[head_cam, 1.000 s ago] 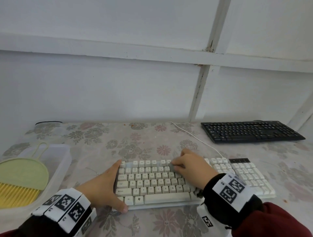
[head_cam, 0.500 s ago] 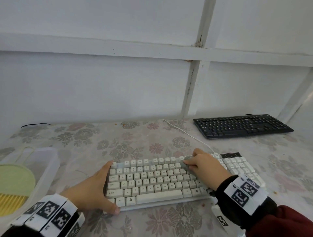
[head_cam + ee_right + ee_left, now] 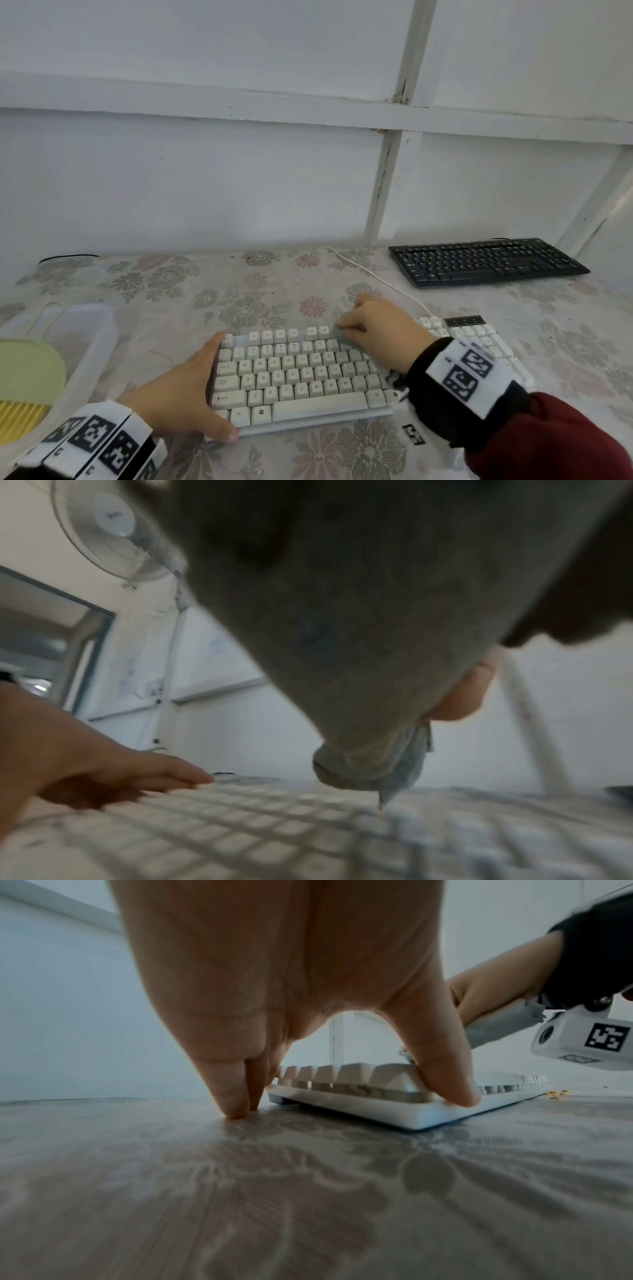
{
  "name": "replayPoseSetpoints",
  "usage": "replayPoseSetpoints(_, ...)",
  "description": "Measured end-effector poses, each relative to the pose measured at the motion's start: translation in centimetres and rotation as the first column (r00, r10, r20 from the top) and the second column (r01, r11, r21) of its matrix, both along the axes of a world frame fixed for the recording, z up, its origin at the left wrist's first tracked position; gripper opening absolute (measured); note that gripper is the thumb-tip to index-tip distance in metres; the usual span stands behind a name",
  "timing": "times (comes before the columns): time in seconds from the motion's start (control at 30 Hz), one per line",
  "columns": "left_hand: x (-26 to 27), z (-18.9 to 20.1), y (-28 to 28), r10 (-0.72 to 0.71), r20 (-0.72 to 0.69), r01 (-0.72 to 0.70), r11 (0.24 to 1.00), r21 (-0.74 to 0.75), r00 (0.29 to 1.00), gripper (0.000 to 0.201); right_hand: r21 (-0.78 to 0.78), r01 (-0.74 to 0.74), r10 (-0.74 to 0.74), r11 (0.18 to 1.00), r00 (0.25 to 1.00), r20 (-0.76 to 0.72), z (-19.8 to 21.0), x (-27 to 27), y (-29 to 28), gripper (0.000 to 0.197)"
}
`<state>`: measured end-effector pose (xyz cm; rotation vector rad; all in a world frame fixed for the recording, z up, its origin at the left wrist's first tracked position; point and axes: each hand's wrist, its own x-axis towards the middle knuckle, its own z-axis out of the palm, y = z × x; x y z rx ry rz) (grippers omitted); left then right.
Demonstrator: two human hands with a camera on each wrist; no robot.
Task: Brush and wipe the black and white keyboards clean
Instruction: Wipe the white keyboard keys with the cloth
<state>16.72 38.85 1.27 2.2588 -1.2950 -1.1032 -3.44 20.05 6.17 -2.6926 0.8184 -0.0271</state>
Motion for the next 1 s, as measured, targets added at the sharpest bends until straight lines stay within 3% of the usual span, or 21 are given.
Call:
replayPoseSetpoints(0.13,0.0,0.1,0.1,-0.009,0.003,0.009,1.000,0.007,1.000,0.149,-0.013,-0.099,0.097,0.995,0.990,-0.101,-1.2,2.5,2.1,0.037)
replayPoseSetpoints(0.3,0.1,0.1,0.2,-0.011,0.020,0.011,1.000,0.011,1.000,0.148,-0.078,-0.055,0.049,0.995,0.996,-0.079,-2.0,0.7,0.9,0.025)
replayPoseSetpoints(0.53,0.1,-0.1,0.1,0.002,0.019,-0.002,1.000,0.004,1.000,0.141,-0.117,0.096,-0.102,0.989,0.993,-0.052,-2.3,-3.7,-2.5,0.025)
replayPoseSetpoints(0.77,0.2,-0.1,0.1,-0.010,0.031,0.010,1.000,0.020,0.999,0.152,-0.133,0.174,-0.191,0.976,0.974,-0.124,-0.6,-6.1,-4.6,0.026)
replayPoseSetpoints(0.9,0.2,-0.3,0.0,0.004,0.019,-0.004,1.000,0.007,1.000,0.141,-0.094,0.284,-0.286,0.954,0.958,-0.017,1.7,-6.8,-6.0,0.030)
replayPoseSetpoints(1.0,0.4,-0.5,0.0,0.002,0.012,-0.002,1.000,0.003,1.000,0.141,-0.076,0.283,-0.284,0.956,0.959,-0.004,1.5,-7.2,-6.2,0.027)
